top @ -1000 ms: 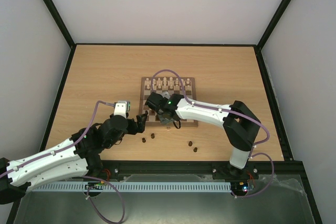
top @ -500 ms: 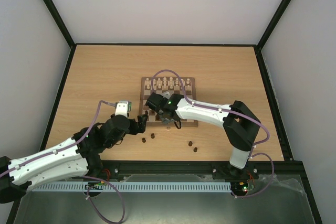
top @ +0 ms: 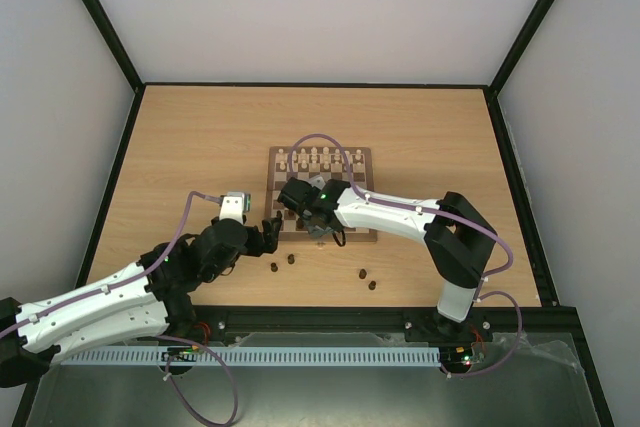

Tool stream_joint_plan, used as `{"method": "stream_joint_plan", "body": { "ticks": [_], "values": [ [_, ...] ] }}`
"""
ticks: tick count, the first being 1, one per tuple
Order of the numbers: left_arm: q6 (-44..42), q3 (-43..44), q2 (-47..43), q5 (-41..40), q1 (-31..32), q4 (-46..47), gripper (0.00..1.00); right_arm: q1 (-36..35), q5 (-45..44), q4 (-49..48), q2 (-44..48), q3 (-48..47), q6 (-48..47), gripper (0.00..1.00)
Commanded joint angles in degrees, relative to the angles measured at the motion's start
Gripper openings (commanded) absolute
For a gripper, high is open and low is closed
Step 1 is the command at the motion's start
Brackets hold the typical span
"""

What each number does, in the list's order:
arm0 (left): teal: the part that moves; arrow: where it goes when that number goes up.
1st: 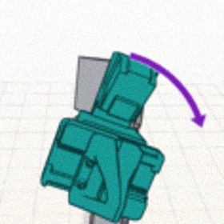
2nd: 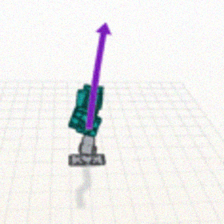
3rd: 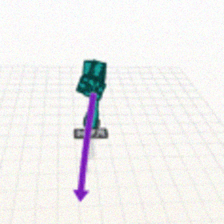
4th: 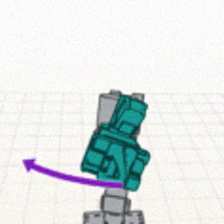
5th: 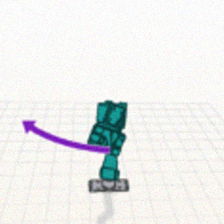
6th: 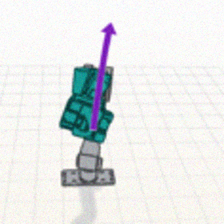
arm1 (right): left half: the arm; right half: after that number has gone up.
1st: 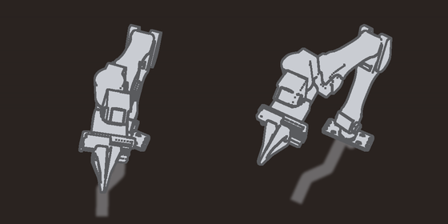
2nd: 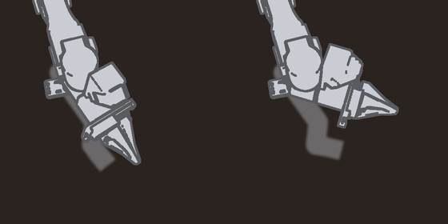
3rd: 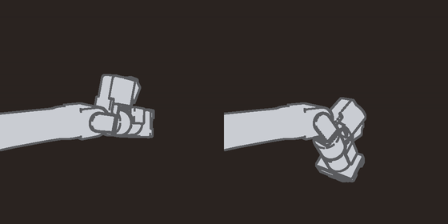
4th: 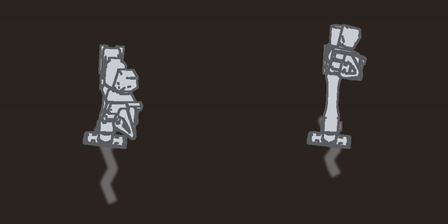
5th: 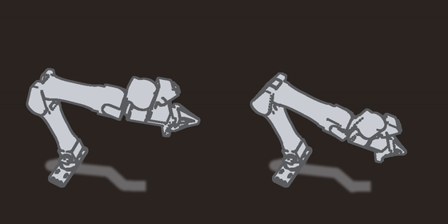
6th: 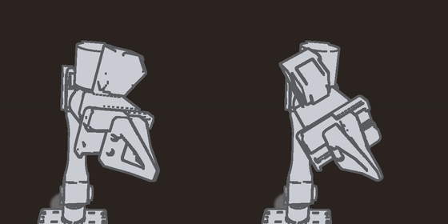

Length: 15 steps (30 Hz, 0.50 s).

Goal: Set up the chess pieces on the board
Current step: Place the chess piece on the chessboard.

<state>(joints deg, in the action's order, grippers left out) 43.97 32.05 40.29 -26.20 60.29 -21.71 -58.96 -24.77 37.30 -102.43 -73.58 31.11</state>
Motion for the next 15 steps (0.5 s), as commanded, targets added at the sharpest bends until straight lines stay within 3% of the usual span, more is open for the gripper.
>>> {"method": "stream_joint_plan", "body": {
  "ticks": [1, 15],
  "values": [
    [-0.4, -0.1, 0.1, -1.0, -0.3, 0.9, 0.99, -0.4, -0.8, 2.2, 0.8, 0.6, 0.3, 0.30],
    [-0.5, 0.3, -0.1, -0.8, -0.3, 0.7, 0.99, -0.3, -0.7, 3.6, 7.3, 0.4, 0.6, 0.34]
  ]
}}
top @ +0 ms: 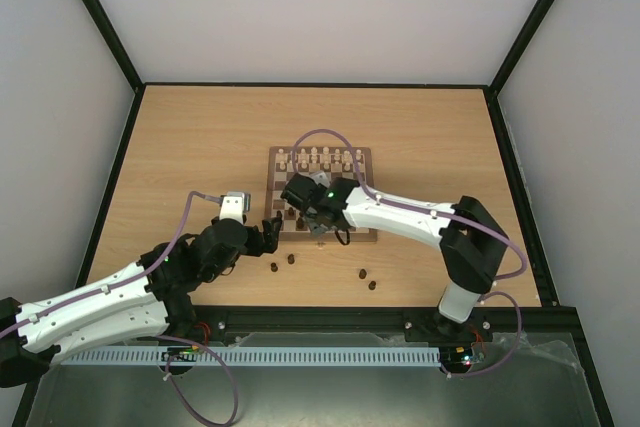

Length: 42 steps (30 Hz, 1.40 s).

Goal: Set up the chess pieces on the board
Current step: Place the chess piece on the chessboard, then pick up the chess piece at the center of the board.

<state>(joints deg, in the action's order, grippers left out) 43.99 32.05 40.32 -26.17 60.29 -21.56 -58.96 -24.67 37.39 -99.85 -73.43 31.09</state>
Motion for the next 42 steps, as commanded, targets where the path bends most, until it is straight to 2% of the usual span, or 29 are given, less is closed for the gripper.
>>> {"method": "stream_joint_plan", "body": {
  "ticks": [1, 6, 13, 16, 18, 23, 26, 33, 42],
  "values": [
    [-0.5, 0.4, 0.1, -0.8, -0.3, 0.4, 0.99, -0.3, -0.6, 3.8, 6.0, 0.4, 0.7, 0.35],
    [-0.7, 1.1, 0.1, -0.2, -0.3, 0.1, 0.99, -0.4, 2.0, 4.4, 13.8, 4.4, 2.1, 0.40],
    [-1.1, 1.6, 0.4, 0.9, -0.3, -0.4, 0.99, -0.6, 10.2, 1.7, 28.5, 17.8, 5.0, 0.61],
    [-1.1, 1.7, 0.6, 0.8, -0.3, -0.8, 0.99, -1.0, 12.1, 0.8, 32.6, 23.1, 7.1, 0.65],
    [-1.1, 1.8, 0.8, 0.7, -0.4, -0.8, 0.99, -1.5, 12.4, 0.2, 34.0, 25.9, 8.4, 0.64],
    [-1.1, 2.1, 1.9, 0.6, -0.4, -0.7, 0.99, -6.0, 10.4, 0.7, 31.9, 26.0, 11.9, 0.60],
    [-0.9, 1.9, 2.4, 0.8, -0.4, -0.7, 0.99, -6.9, 9.0, 0.4, 30.0, 27.9, 14.1, 0.56],
    [-1.0, 1.5, 2.7, 0.9, -0.4, -0.6, 0.99, -7.3, 7.8, -1.5, 29.4, 32.3, 17.8, 0.54],
    [-1.1, 1.1, 2.4, 1.0, -0.4, -0.2, 0.99, -7.4, 9.5, -4.9, 27.4, 34.3, 17.9, 0.39]
  ]
}}
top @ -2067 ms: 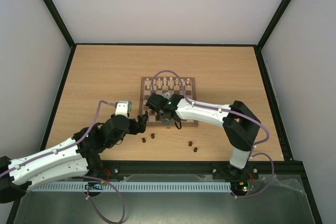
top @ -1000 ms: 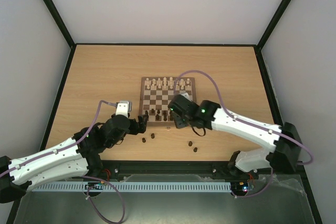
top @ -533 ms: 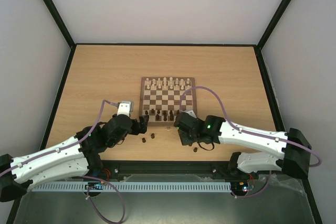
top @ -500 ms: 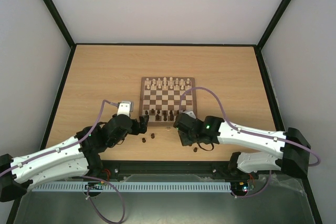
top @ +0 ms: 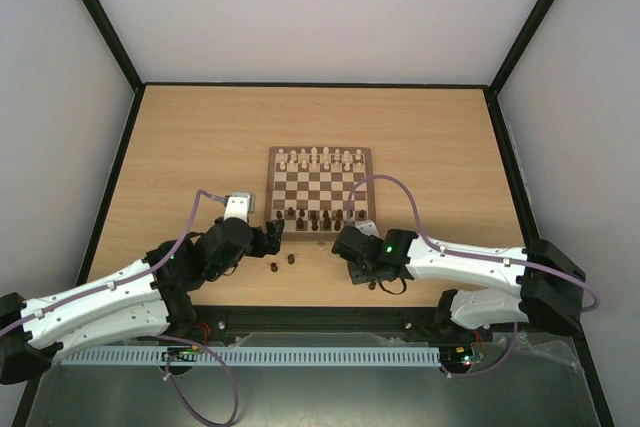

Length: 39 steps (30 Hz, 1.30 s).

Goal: Set up the chess pieces on the board
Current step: Pick up the chess piece at the center of the board, then place the chess piece on the chessboard.

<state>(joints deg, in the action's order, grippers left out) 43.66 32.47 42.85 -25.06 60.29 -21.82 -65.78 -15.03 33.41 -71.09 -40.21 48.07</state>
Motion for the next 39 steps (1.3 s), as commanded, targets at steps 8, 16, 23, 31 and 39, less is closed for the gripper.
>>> {"method": "stream_joint_plan", "body": {
  "ticks": [8, 16, 23, 31, 39],
  "values": [
    [-0.6, 0.2, -1.2, -0.1, -0.4, -0.1, 0.99, -0.6, 0.3, -1.6, -3.5, 1.7, 1.2, 0.27],
    [-0.5, 0.0, -2.0, -0.1, -0.4, -0.4, 0.99, -0.5, 1.0, -1.5, -3.1, 2.5, 1.6, 0.13],
    [-0.6, 0.0, -1.5, -0.3, -0.4, -0.2, 0.99, -0.5, -1.6, 0.3, -2.8, -0.3, 1.9, 0.08],
    [-0.5, -0.2, -1.6, -0.4, -0.4, -0.2, 0.99, 2.4, -8.9, 3.9, -5.9, -9.0, 0.7, 0.09],
    [-0.4, -0.2, -1.8, -0.5, -0.6, -0.8, 0.99, 11.3, -6.1, -1.2, -10.5, -11.8, -6.8, 0.09]
  ]
}}
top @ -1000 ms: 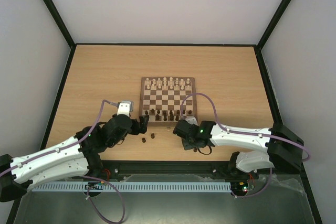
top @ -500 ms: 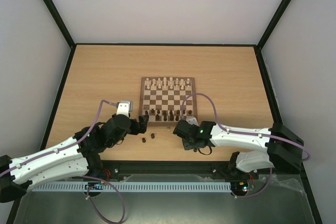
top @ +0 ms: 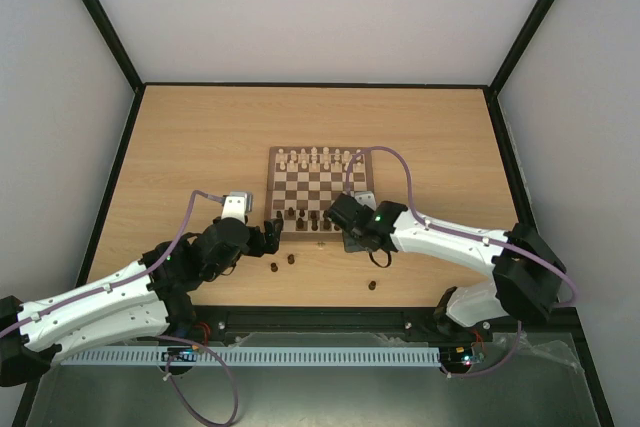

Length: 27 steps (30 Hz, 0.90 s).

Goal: Set up the chess pieces on the board
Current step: Place the chess piece on the chessboard.

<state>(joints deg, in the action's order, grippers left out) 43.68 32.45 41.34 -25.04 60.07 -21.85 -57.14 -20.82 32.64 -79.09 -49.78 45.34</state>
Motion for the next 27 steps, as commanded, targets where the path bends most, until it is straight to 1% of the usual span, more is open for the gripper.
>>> {"method": "stream_joint_plan", "body": {
  "ticks": [1, 12, 24, 27],
  "values": [
    [-0.3, -0.2, -0.3, -0.5, -0.4, -0.8, 0.99, 3.0, -0.2, -0.7, -3.3, -2.9, -4.7, 0.09],
    [-0.3, -0.1, -0.3, -0.6, -0.5, -0.8, 0.99, 4.8, 0.6, -1.2, -10.0, -9.5, -8.4, 0.09],
    [-0.3, -0.2, -0.1, -0.6, -0.6, -0.8, 0.99, 6.3, 1.3, -2.3, -12.3, -9.9, -8.7, 0.10],
    [-0.3, -0.3, -0.1, -0.7, -0.6, -0.8, 0.99, 6.8, 1.5, -2.6, -12.5, -9.8, -10.3, 0.11]
  ]
}}
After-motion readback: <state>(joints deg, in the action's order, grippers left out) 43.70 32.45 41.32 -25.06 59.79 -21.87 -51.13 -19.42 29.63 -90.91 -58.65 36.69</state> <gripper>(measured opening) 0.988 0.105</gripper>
